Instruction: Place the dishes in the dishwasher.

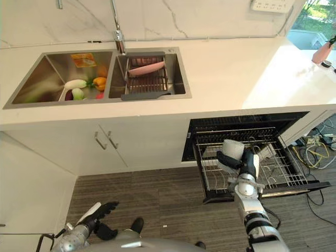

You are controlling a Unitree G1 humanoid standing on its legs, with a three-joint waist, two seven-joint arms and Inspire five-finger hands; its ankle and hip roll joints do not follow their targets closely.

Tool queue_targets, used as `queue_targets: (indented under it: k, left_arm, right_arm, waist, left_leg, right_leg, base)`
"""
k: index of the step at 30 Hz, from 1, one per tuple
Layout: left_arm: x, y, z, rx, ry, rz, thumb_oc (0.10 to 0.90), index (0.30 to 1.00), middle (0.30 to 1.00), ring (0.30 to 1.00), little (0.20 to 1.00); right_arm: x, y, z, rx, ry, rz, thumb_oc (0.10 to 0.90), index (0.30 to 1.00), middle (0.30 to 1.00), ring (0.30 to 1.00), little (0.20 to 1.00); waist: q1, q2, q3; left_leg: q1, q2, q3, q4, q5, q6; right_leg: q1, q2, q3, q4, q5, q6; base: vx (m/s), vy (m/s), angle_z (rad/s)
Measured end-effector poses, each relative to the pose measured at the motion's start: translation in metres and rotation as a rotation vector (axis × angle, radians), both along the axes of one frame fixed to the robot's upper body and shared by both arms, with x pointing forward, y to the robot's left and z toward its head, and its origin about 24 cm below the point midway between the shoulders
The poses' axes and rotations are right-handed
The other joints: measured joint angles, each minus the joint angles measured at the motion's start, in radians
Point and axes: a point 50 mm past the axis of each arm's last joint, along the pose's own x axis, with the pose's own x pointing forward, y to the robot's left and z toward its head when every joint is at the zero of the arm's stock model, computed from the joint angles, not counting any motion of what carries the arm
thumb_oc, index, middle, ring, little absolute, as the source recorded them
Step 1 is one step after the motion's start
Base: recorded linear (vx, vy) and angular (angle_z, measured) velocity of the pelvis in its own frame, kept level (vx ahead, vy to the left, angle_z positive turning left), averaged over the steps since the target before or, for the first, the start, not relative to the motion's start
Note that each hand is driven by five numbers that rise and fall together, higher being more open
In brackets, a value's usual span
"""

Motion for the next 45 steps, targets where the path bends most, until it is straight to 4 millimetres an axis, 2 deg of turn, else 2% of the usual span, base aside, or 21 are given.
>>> queue_targets:
  k: [6, 7, 8, 9, 16, 20, 23, 26, 29, 31, 34, 37, 38, 39, 41, 42, 43, 45]
  left_arm:
    - [0.000, -0.003, -0.002, 0.011, -0.008, 0.007, 0.800, 0.900, 0.900, 0.900, 0.900]
    - [0.001, -0.003, -0.002, 0.013, -0.013, 0.008, 0.800, 0.900, 0.900, 0.900, 0.900]
    - [0.002, -0.003, -0.002, 0.014, -0.016, 0.006, 0.800, 0.900, 0.900, 0.900, 0.900]
    - [0.004, -0.004, -0.001, 0.014, -0.023, 0.005, 0.800, 0.900, 0.900, 0.900, 0.900]
    - [0.018, -0.009, 0.001, 0.008, -0.053, -0.027, 0.800, 0.900, 0.900, 0.900, 0.900]
    - [0.011, -0.011, -0.003, 0.019, -0.034, -0.025, 0.800, 0.900, 0.900, 0.900, 0.900]
    - [0.006, -0.014, -0.007, 0.017, -0.018, -0.007, 0.800, 0.900, 0.900, 0.900, 0.900]
    - [0.009, -0.020, -0.007, 0.001, -0.036, 0.009, 0.800, 0.900, 0.900, 0.900, 0.900]
    - [0.012, -0.025, -0.006, -0.011, -0.059, 0.025, 0.800, 0.900, 0.900, 0.900, 0.900]
    - [0.014, -0.026, -0.006, -0.016, -0.067, 0.023, 0.800, 0.900, 0.900, 0.900, 0.900]
    - [0.017, -0.027, -0.005, -0.018, -0.075, 0.025, 0.800, 0.900, 0.900, 0.900, 0.900]
    - [0.013, -0.026, -0.007, -0.016, -0.068, 0.055, 0.800, 0.900, 0.900, 0.900, 0.900]
    - [0.010, -0.026, -0.010, -0.028, -0.061, 0.137, 0.800, 0.900, 0.900, 0.900, 0.900]
    - [0.010, -0.026, -0.010, -0.028, -0.061, 0.137, 0.800, 0.900, 0.900, 0.900, 0.900]
    - [-0.010, -0.022, -0.021, -0.062, -0.012, 0.423, 0.800, 0.900, 0.900, 0.900, 0.900]
    - [-0.016, -0.021, -0.026, -0.077, 0.004, 0.556, 0.800, 0.900, 0.900, 0.900, 0.900]
    - [-0.018, -0.020, -0.029, -0.101, 0.005, 0.716, 0.800, 0.900, 0.900, 0.900, 0.900]
    - [-0.021, -0.020, -0.034, -0.109, 0.049, 0.882, 0.800, 0.900, 0.900, 0.900, 0.900]
  right_arm:
    - [-0.012, -0.003, -0.025, -0.019, 0.196, 0.000, 0.400, 0.300, 0.300, 0.300, 0.300]
    - [-0.011, -0.002, -0.025, -0.019, 0.207, 0.007, 0.420, 0.331, 0.331, 0.331, 0.331]
    - [-0.011, -0.003, -0.026, -0.020, 0.221, 0.009, 0.692, 0.738, 0.738, 0.738, 0.738]
    - [-0.012, -0.004, -0.027, -0.022, 0.228, 0.007, 0.800, 0.900, 0.900, 0.900, 0.900]
    - [-0.023, -0.019, -0.030, -0.081, 0.315, -0.008, 0.800, 0.900, 0.900, 0.900, 0.900]
    - [-0.018, -0.016, -0.025, -0.147, 0.298, 0.045, 0.800, 0.900, 0.900, 0.900, 0.900]
    - [-0.006, -0.012, -0.014, -0.190, 0.224, 0.074, 0.800, 0.900, 0.900, 0.900, 0.900]
    - [0.001, -0.013, -0.001, -0.243, 0.153, 0.090, 0.800, 0.900, 0.900, 0.900, 0.900]
    - [0.007, -0.015, 0.022, -0.416, 0.069, 0.205, 0.800, 0.900, 0.900, 0.900, 0.900]
    - [0.007, -0.019, 0.029, -0.468, 0.046, 0.209, 0.800, 0.900, 0.900, 0.900, 0.900]
    - [0.001, -0.021, 0.037, -0.447, -0.021, 0.148, 0.800, 0.900, 0.900, 0.900, 0.900]
    - [-0.002, -0.012, 0.046, -0.412, -0.112, 0.117, 0.800, 0.900, 0.900, 0.900, 0.900]
    - [-0.006, -0.002, 0.058, -0.414, -0.187, 0.150, 0.800, 0.900, 0.900, 0.900, 0.900]
    - [-0.006, -0.002, 0.058, -0.414, -0.187, 0.150, 0.800, 0.900, 0.900, 0.900, 0.900]
    - [-0.022, 0.022, 0.081, -0.382, -0.355, 0.208, 0.800, 0.900, 0.900, 0.900, 0.900]
    - [-0.028, 0.029, 0.087, -0.368, -0.400, 0.219, 0.800, 0.900, 0.900, 0.900, 0.900]
    - [-0.035, 0.036, 0.094, -0.344, -0.446, 0.213, 0.800, 0.900, 0.900, 0.900, 0.900]
    - [-0.041, 0.044, 0.111, -0.327, -0.546, 0.210, 0.800, 0.900, 0.900, 0.900, 0.900]
  waist:
    - [0.008, 0.007, -0.004]
    - [0.011, 0.009, -0.005]
    - [0.012, 0.012, -0.007]
    - [0.015, 0.015, -0.009]
    - [0.025, 0.040, -0.023]
    - [0.003, 0.045, -0.022]
    - [-0.031, 0.045, -0.022]
    - [-0.042, 0.040, -0.018]
    - [-0.057, 0.037, -0.015]
    - [-0.061, 0.033, -0.013]
    - [-0.065, 0.031, -0.009]
    - [-0.087, 0.038, -0.006]
    - [-0.097, 0.045, -0.002]
    - [-0.097, 0.045, -0.002]
    - [-0.118, 0.052, 0.007]
    - [-0.124, 0.047, 0.017]
    - [-0.144, 0.031, 0.036]
    - [-0.174, 0.017, 0.060]
  left_leg:
    - [-0.002, -0.001, -0.004, 0.000, 0.001, -0.002]
    - [-0.002, -0.001, -0.004, 0.000, 0.002, -0.002]
    - [-0.004, -0.002, -0.007, 0.000, 0.002, -0.003]
    - [-0.005, -0.002, -0.008, 0.000, 0.002, -0.004]
    - [-0.024, -0.010, -0.047, 0.000, 0.011, -0.015]
    - [-0.029, -0.011, -0.044, 0.000, 0.011, -0.015]
    - [-0.029, -0.008, -0.029, 0.000, 0.011, -0.015]
    - [-0.019, -0.001, 0.007, 0.000, 0.011, -0.016]
    - [-0.017, 0.008, 0.023, 0.000, 0.011, -0.016]
    - [-0.015, 0.018, 0.030, 0.000, 0.011, -0.016]
    - [-0.015, 0.034, 0.043, 0.000, 0.011, -0.016]
    - [-0.014, 0.051, 0.055, 0.000, 0.011, -0.018]
    - [-0.011, 0.059, 0.072, 0.000, 0.010, -0.020]
    - [-0.011, 0.059, 0.072, 0.000, 0.010, -0.020]
    - [0.007, 0.068, 0.142, 0.010, 0.011, -0.023]
    - [-0.003, 0.061, 0.162, 0.043, 0.011, -0.026]
    - [-0.056, 0.035, 0.169, 0.133, 0.007, -0.033]
    - [-0.170, 0.003, 0.181, 0.305, 0.034, -0.076]
  right_leg:
    - [0.001, -0.001, -0.004, -0.002, 0.000, 0.000]
    - [0.002, -0.001, -0.005, -0.002, 0.000, 0.001]
    - [0.002, -0.001, -0.008, -0.002, -0.001, 0.001]
    - [0.003, -0.001, -0.009, -0.003, -0.001, 0.001]
    - [0.019, -0.004, -0.064, -0.002, -0.010, 0.005]
    - [0.015, -0.005, -0.064, 0.000, -0.011, 0.006]
    - [0.008, -0.004, -0.054, 0.000, -0.011, 0.005]
    - [0.005, 0.001, -0.035, 0.000, -0.010, 0.005]
    - [0.003, 0.011, -0.029, 0.000, -0.011, -0.002]
    - [0.005, 0.021, -0.028, 0.000, -0.013, -0.006]
    - [0.006, 0.039, -0.028, -0.003, -0.018, -0.013]
    - [0.006, 0.055, -0.029, -0.003, -0.026, -0.020]
    - [0.004, 0.063, -0.022, -0.003, -0.028, -0.024]
    - [0.004, 0.063, -0.022, -0.003, -0.028, -0.024]
    - [0.002, 0.076, 0.026, -0.003, -0.037, -0.035]
    - [0.000, 0.079, 0.059, -0.001, -0.047, -0.042]
    - [0.003, 0.073, 0.091, -0.003, -0.058, -0.059]
    - [0.002, 0.050, 0.101, 0.001, -0.056, -0.081]
  base:
    - [-0.01, -0.005, 0.01]
    - [-0.02, -0.017, 0.07]
    - [-0.01, -0.016, 0.05]
    - [-0.01, -0.020, 0.06]
    - [0.00, -0.015, 0.22]
    - [0.00, -0.003, 0.01]
    - [0.01, -0.023, -0.11]
    - [0.02, -0.056, -0.17]
    - [0.00, -0.061, -0.07]
    - [0.00, -0.089, -0.02]
    - [0.00, -0.091, 0.00]
    - [0.02, -0.101, -0.02]
    - [0.02, -0.074, -0.06]
    - [-0.01, -0.063, -0.20]
    - [-0.05, -0.047, -0.33]
    - [-0.06, 0.008, -0.06]
    - [-0.05, 0.081, 0.34]
    - [0.02, 0.198, 0.38]
